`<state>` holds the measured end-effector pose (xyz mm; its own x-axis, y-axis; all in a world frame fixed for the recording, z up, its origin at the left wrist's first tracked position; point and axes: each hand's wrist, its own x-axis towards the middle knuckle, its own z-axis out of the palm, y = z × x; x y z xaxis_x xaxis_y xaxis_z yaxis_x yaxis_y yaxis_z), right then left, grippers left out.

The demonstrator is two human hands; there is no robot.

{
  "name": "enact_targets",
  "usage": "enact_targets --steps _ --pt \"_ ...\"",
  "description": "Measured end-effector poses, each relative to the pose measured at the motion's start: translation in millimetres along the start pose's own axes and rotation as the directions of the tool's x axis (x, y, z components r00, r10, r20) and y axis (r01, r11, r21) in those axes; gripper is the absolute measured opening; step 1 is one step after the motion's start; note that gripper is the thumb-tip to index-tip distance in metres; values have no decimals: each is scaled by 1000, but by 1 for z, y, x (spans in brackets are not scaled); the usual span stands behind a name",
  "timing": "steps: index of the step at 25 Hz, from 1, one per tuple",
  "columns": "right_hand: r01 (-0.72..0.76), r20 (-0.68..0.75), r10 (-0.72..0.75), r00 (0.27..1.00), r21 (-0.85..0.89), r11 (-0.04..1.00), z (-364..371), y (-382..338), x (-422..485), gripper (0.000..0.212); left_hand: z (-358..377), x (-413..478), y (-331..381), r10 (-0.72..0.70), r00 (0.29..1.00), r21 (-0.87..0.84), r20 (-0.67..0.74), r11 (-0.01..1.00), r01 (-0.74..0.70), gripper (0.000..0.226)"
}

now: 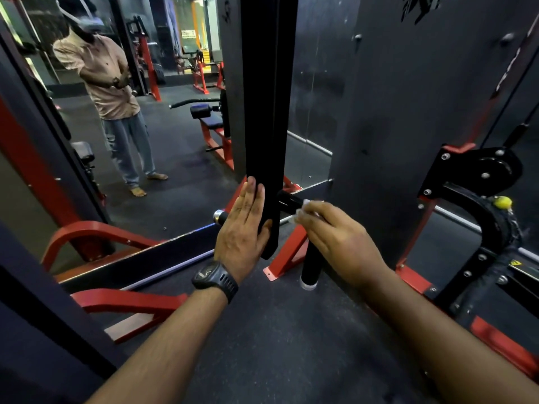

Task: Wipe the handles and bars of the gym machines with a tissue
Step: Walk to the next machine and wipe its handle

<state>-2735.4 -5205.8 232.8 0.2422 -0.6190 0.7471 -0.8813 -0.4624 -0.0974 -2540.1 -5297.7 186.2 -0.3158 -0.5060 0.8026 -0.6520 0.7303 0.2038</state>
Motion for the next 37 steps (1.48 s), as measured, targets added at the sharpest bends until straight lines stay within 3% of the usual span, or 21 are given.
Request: enact_targets --steps 3,7,11,14,18,22,25,27,29,31,33,35,37 --pt "13 61 -16 998 40 999 -5 -7 4 18 2 3 -2 34 999 -4 -13 999 -34 67" --pt "302 329 -251 910 -114 947 -1 4 59 29 9 3 0 -13 1000 -72 -12 997 12 64" --pt "211 264 -183 947 -82 974 -8 12 35 36 15 6 -1 12 1000 -78 6 997 -12 64" --pt "185 304 -164 939 -43 982 -4 14 53 26 18 9 1 -7 1000 -105 12 994 8 65" --pt "93 121 -95 988 21 995 -10 20 22 22 20 9 -1 -10 1000 -68 -2 998 10 64" --pt "-178 197 147 969 152 972 7 19 69 12 21 10 1 1 1000 -91 4 996 0 64" --pt "-430 256 355 899 373 822 8 30 81 10 21 10 2 -11 1000 -89 5 996 11 65" --pt "-563 339 451 826 549 618 7 37 68 8 20 8 2 -8 1000 -76 3 997 8 67" --pt "-639 435 492 754 657 400 8 39 55 8 19 8 1 -9 1000 -62 1 998 9 68" --pt "-642 455 522 721 723 256 9 39 44 9 18 6 0 -11 1000 -39 9 999 11 68" --pt "-633 454 539 709 747 204 8 37 42 10 14 4 -2 5 1000 -17 3 1000 -5 68" --pt "-643 446 545 710 725 245 7 39 39 9 12 4 -1 -1 1000 -8 15 1000 1 71" --pt "-648 444 573 689 732 212 11 39 24 12 9 2 -1 -32 999 6 35 999 32 77"
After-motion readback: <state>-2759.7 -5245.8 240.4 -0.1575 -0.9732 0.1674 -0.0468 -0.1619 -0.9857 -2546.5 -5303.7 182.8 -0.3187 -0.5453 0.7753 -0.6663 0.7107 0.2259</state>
